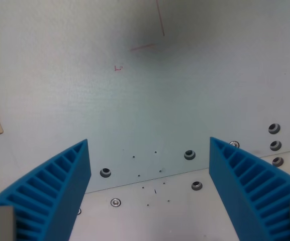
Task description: Move in gripper positive z
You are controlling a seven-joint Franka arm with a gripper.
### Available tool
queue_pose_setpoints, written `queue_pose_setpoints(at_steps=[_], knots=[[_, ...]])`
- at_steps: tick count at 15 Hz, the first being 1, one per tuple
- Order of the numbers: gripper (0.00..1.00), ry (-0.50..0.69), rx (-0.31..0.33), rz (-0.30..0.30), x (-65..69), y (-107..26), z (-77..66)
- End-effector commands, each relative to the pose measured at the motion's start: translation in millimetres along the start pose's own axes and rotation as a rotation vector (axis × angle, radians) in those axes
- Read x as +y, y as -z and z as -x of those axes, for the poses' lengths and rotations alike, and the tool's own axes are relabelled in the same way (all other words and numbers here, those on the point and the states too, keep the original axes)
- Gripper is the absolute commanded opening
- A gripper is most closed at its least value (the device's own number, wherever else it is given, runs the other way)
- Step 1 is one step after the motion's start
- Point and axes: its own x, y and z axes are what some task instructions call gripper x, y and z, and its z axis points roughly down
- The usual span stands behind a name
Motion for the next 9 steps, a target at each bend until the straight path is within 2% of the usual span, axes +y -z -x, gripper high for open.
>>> queue_pose_setpoints(at_steps=[1, 9], knots=[[1.00, 0.000, 0.004, -0.001, 0.1, -3.0, 0.3], [1.00, 0.000, 0.004, -0.001, 0.0, -43.0, 0.1]])
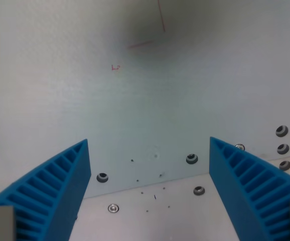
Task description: Move in gripper positive z
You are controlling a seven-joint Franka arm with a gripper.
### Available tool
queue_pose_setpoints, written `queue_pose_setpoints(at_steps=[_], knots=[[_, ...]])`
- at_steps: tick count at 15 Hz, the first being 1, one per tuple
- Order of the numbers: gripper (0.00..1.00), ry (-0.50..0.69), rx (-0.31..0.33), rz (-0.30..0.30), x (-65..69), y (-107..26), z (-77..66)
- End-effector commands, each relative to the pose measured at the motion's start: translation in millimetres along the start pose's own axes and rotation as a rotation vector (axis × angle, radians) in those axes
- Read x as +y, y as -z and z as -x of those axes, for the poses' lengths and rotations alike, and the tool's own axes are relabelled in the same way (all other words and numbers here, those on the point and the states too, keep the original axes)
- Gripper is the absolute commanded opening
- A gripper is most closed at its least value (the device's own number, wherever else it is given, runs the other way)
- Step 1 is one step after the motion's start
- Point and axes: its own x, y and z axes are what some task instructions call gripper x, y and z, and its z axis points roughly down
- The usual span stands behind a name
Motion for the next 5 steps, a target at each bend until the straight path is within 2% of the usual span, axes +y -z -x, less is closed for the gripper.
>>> queue_pose_setpoints(at_steps=[1, 5], knots=[[1.00, -0.001, 0.040, -0.006, 0.8, -12.9, 4.1], [1.00, -0.001, 0.040, -0.006, 0.7, -32.9, 3.3]])
